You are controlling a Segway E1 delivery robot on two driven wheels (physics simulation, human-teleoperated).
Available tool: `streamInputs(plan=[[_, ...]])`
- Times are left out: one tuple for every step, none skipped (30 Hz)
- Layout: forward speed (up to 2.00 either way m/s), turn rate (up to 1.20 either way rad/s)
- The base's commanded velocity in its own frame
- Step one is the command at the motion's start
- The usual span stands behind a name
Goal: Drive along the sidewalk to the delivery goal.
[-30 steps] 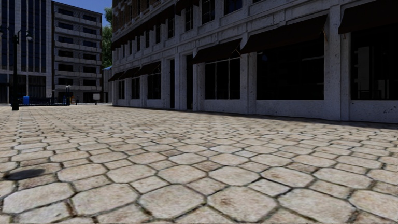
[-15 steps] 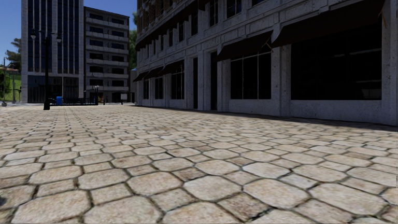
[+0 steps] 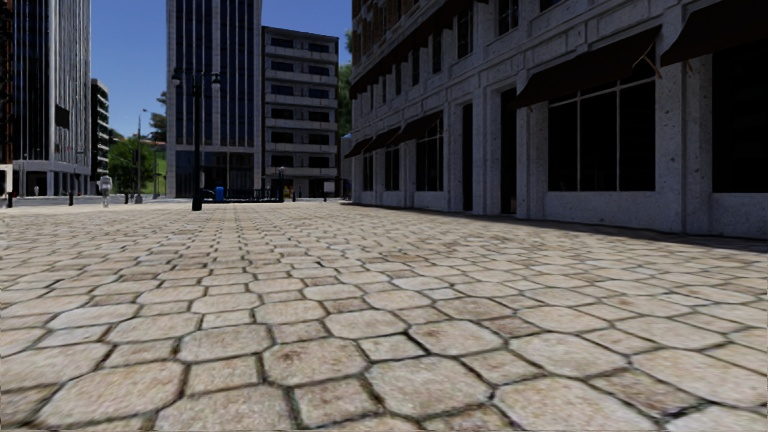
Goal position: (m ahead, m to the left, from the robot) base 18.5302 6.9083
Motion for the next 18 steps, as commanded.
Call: streamInputs(plan=[[1.73,0.41],[1.73,0.41],[1.73,0.49],[1.73,0.49],[1.73,0.63],[1.73,0.68],[1.73,0.73],[1.73,0.75],[1.73,0.76],[1.73,0.76],[1.73,0.76],[1.73,0.76],[1.73,0.76],[1.73,0.76],[1.73,0.76],[1.73,0.39],[1.73,0.39],[1.73,0.00]])
